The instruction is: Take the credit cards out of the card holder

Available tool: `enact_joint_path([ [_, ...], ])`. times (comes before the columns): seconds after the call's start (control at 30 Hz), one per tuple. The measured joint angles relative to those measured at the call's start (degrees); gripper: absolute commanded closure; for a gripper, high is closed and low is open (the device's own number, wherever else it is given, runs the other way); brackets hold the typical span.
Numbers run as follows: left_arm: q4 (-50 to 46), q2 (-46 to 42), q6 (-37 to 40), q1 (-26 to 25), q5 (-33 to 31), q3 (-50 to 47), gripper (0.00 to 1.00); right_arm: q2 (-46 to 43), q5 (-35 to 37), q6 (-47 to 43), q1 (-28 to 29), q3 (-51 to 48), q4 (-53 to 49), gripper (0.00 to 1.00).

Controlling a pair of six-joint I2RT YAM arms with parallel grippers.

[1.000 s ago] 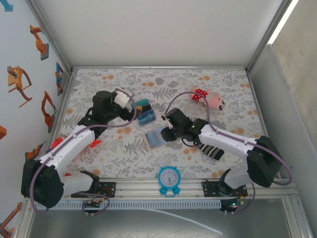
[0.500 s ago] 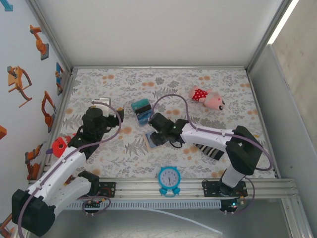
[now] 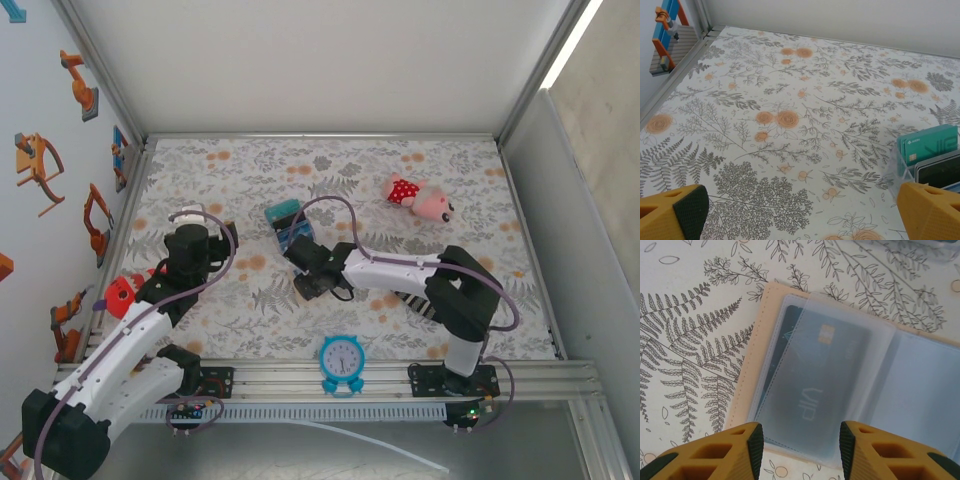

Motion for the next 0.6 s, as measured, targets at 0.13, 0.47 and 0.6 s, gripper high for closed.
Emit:
enact_joint_path([
  [0.13, -1.0, 0.7, -1.1, 0.0, -0.9, 0.0, 0.03, 2.6, 0.0, 0.2, 0.1, 1.7, -0.3, 0.47],
  [0.47, -2.5, 1.5, -1.9, 0.0, -1.4, 0.0, 0.03, 6.0, 0.0, 0.4, 0.1, 3.1, -0.5, 0.46],
  [0.6, -2.8, 1.5, -1.9, 0.0, -1.4, 0.0, 0.03, 6.1, -0.1, 0.9, 0.1, 3.1, -0.5, 0.49],
])
